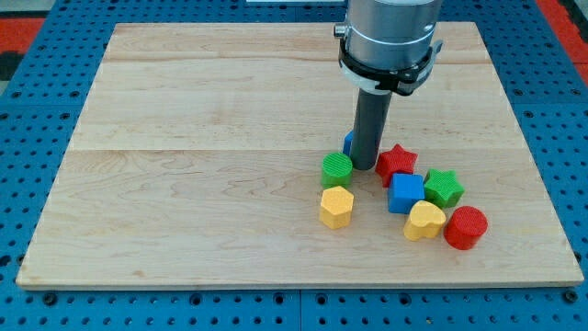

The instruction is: Move the yellow hexagon to the bottom left of the green circle

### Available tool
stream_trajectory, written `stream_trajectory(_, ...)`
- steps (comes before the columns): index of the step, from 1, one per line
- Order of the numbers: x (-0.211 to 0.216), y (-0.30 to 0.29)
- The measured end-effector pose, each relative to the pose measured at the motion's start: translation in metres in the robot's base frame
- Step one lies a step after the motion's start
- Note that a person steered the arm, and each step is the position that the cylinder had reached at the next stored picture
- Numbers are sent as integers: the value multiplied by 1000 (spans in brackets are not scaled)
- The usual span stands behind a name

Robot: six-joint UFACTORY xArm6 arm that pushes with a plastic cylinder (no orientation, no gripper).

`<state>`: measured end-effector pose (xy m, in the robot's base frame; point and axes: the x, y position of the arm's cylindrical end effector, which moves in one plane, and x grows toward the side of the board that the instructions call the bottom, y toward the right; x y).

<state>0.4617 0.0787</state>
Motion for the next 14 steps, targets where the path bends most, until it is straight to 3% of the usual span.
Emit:
stream_trajectory(3,-12,0)
stream_trajectory(5,35,24)
stream_trajectory(7,50,-26)
stream_trajectory(10,54,-41)
stream_trajectory(11,73,-76)
stream_trajectory(12,75,-61)
stream_trajectory(13,101,-42)
stream_trajectory(14,154,-56)
